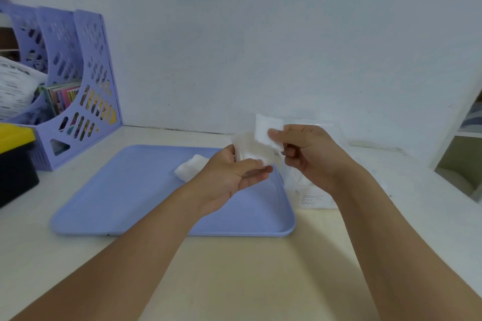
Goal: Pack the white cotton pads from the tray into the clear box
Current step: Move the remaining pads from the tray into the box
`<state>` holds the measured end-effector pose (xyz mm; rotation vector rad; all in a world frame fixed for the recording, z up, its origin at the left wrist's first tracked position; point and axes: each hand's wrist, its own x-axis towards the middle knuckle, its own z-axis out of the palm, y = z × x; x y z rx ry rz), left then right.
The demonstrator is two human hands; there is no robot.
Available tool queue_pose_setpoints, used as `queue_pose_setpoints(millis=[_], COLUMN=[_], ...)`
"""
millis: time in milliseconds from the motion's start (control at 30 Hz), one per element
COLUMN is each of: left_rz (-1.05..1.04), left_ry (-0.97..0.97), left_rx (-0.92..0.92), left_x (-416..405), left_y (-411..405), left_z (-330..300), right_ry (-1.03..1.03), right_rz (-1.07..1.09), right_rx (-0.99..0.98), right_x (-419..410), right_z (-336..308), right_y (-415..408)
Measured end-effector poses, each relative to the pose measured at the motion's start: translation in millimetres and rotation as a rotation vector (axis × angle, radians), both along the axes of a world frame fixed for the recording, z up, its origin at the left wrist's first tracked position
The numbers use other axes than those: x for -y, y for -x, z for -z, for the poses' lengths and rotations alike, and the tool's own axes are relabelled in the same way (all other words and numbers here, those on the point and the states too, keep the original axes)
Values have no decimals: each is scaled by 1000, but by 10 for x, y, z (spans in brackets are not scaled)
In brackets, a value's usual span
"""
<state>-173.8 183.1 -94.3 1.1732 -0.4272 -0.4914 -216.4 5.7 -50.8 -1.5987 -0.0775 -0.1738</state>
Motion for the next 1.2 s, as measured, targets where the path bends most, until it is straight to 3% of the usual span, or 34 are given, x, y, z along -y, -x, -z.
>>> queue_pose_setpoints(millis=[400, 467, 633, 767, 900, 1033, 1133, 1200], left_rz=[30, -51, -70, -36, -39, -132, -269, -268], left_ry=[36, 20, 77, -71, -138, -220, -165, -25], left_rx=[-50, -60, -138, 8, 79, 175, 115, -1], left_x=[-31, 3, 72, 120, 72, 43, 39, 60], left_y=[32, 23, 69, 122, 39, 26, -25, -12], left_z=[-70, -56, -58, 21, 5, -25, -4, -19], right_ry=[343, 325, 8, 201, 202, 329, 215, 148], right_rz=[104, 129, 160, 113, 99, 85, 65, 69], right_rx=[19, 42, 30, -43, 22, 97, 96, 81], right_x=[-111, -209, -489, -657, -511, -281, -183, -224], right_z=[91, 103, 120, 195, 165, 87, 75, 86], right_y=[-25, -34, -68, -87, -96, -26, -20, -36])
